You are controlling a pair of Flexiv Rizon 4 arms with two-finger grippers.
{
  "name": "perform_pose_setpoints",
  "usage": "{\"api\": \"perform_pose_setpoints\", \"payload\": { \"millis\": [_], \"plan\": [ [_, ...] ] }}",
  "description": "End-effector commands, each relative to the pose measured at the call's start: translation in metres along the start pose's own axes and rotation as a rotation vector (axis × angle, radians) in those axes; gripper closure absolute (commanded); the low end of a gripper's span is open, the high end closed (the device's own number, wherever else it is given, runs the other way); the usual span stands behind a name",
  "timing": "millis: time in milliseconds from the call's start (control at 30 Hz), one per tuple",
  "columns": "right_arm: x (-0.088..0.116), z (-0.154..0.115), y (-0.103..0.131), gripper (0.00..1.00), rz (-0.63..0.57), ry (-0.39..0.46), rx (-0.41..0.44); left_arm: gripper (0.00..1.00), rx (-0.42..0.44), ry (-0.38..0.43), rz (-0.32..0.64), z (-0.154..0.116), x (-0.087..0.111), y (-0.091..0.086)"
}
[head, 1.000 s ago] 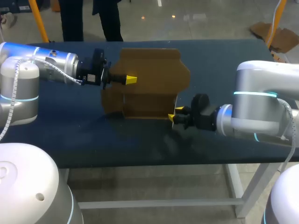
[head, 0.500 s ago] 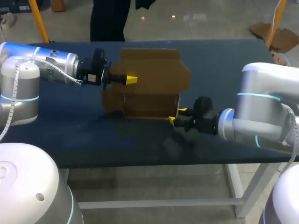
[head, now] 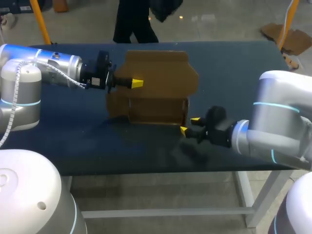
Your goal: Assemble the packaging by folding the flat box into shape, placing the metal phone stand inside, and closing the box properly
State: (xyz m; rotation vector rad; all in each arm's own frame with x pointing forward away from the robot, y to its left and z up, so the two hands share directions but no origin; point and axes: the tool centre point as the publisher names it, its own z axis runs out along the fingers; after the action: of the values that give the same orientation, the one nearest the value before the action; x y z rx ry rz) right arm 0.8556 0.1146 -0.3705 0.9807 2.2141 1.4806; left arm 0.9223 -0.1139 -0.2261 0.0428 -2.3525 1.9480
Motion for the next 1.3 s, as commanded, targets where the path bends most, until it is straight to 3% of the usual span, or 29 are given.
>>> {"api": "perform_pose_setpoints", "payload": {
  "millis": [33, 267, 533, 733, 1000, 1300],
  "plan": [
    [0.000, -0.018, -0.003, 0.35, -0.010, -0.007, -0.022, 1.00, 0.000, 0.003, 0.000, 0.001, -0.001, 0.003],
    [-0.009, -0.040, -0.004, 0.36, -0.029, 0.028, -0.035, 1.00, 0.000, 0.003, 0.000, 0.001, -0.001, 0.003],
    [-0.034, -0.052, -0.002, 0.38, -0.075, 0.071, -0.037, 1.00, 0.000, 0.003, 0.000, 0.001, -0.001, 0.003],
    [-0.050, -0.044, 0.002, 0.41, -0.128, 0.126, -0.015, 1.00, 0.000, 0.003, 0.000, 0.001, -0.001, 0.003],
    [-0.064, -0.026, 0.009, 0.54, -0.194, 0.234, 0.012, 1.00, 0.000, 0.003, 0.000, 0.001, -0.001, 0.003],
    [-0.064, -0.005, 0.014, 0.50, -0.246, 0.319, 0.031, 1.00, 0.000, 0.003, 0.000, 0.001, -0.001, 0.003]
  ]
}}
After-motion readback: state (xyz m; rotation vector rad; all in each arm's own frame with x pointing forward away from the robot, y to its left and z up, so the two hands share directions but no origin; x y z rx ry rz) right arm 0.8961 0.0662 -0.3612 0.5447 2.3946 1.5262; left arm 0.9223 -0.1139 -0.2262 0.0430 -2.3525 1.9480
